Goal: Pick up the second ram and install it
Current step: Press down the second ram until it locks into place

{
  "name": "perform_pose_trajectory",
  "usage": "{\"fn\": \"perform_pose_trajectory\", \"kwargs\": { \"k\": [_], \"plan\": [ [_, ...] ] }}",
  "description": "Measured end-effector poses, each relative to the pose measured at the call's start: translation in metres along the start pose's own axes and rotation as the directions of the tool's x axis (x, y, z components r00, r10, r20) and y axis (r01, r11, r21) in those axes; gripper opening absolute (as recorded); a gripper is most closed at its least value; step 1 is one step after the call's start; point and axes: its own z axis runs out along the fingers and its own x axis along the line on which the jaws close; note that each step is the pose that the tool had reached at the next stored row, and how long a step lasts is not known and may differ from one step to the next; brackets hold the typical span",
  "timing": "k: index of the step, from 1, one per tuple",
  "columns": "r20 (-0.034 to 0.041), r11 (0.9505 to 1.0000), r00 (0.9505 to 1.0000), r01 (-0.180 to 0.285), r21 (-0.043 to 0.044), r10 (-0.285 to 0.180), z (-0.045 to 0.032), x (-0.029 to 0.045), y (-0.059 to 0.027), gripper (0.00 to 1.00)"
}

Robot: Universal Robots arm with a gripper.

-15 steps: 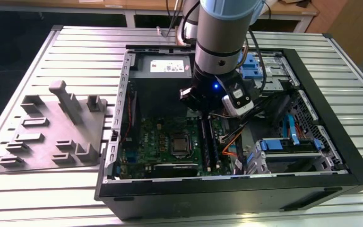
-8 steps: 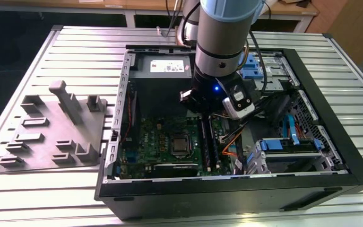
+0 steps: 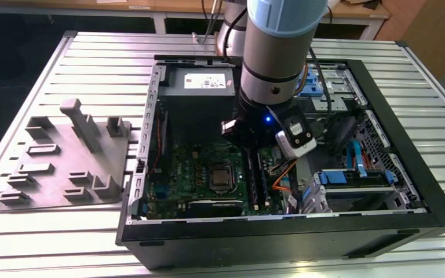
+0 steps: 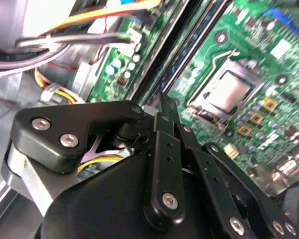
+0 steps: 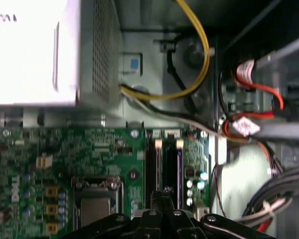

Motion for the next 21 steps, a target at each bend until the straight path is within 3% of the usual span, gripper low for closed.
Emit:
{"fn": "perform_pose_trajectory", "kwargs": {
  "k": [17,21],
  "plan": [
    [0.0,1.0,1.0,0.0,0.004,0.0,-0.0018,-0.0007,-0.0479,0.1],
    [0.0001,1.0,1.0,0.0,0.004,0.0,-0.0018,-0.0007,-0.0494,0.1]
  ]
}}
